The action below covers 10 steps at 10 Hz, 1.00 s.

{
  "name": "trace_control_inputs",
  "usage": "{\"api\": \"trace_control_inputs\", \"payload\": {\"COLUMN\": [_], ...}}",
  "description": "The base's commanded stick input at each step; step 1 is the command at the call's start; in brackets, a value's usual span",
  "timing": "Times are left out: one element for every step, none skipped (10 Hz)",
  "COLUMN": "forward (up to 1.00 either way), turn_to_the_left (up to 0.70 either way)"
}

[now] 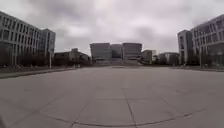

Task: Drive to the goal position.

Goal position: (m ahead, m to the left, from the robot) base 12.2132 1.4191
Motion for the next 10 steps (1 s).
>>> {"api": "trace_control_inputs", "payload": {"forward": [1.00, 1.00, 1.00, 1.00, 1.00, 1.00, 1.00, 1.00, 1.00, 1.00], "turn_to_the_left": [0.00, 0.00, 0.00, 0.00, 0.00, 0.00, 0.00, 0.00, 0.00, 0.00]}}
